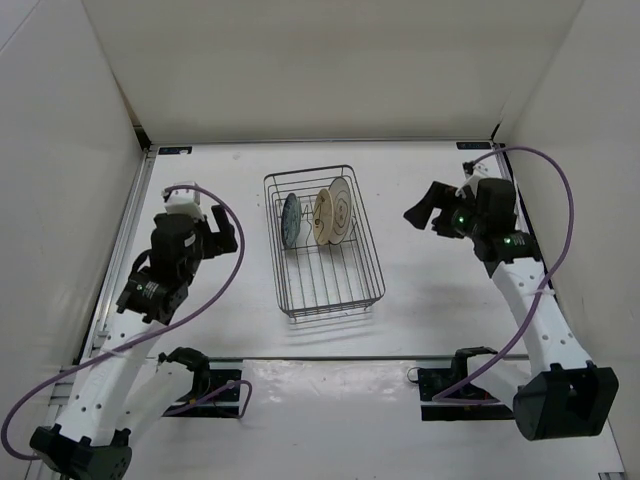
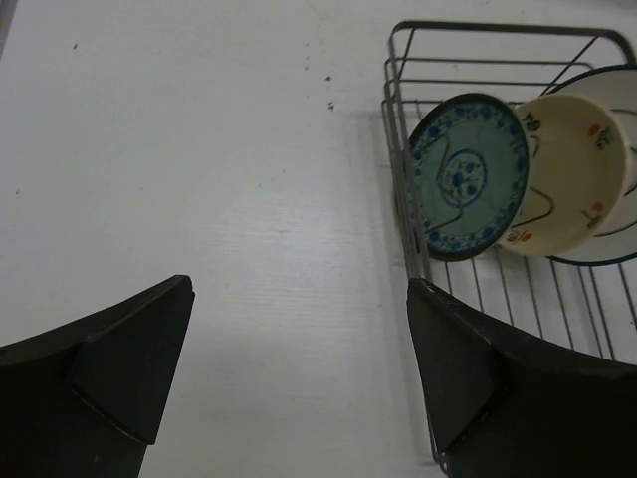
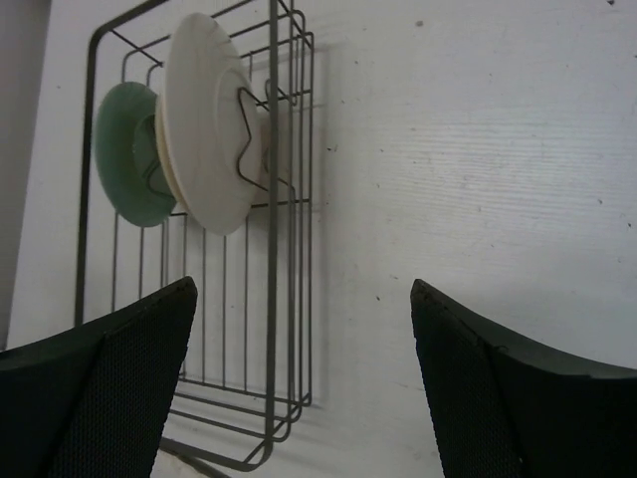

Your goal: Unload the plates from the dish rack

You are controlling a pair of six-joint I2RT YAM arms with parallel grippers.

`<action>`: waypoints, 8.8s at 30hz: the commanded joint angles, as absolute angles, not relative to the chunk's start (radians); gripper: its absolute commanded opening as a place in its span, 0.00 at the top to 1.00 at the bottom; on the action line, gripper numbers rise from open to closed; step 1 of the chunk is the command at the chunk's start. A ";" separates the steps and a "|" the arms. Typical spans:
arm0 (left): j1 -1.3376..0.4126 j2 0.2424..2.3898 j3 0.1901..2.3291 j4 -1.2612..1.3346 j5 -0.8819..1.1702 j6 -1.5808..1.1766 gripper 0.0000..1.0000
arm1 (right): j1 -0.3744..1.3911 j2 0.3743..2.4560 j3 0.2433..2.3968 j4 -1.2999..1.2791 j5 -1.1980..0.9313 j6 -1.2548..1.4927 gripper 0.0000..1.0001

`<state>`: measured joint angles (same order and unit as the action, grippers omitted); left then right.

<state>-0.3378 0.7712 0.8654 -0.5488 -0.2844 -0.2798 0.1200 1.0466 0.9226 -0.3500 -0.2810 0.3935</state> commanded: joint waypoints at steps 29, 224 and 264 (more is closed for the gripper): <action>-0.356 0.701 0.750 -0.868 -0.221 -0.273 0.01 | 0.469 1.698 1.563 -0.432 -0.106 0.304 0.41; -0.356 0.739 0.738 -0.825 -0.072 -0.227 0.01 | 0.755 1.930 2.062 -0.744 0.885 0.305 1.00; -0.357 0.752 0.738 -0.833 -0.080 -0.230 0.01 | 0.488 0.577 0.279 -0.759 0.574 1.210 0.95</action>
<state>-0.3557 0.7540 0.7319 -0.8371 -0.0799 -0.2291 0.4961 0.5438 0.3454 -0.6556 0.6415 1.1694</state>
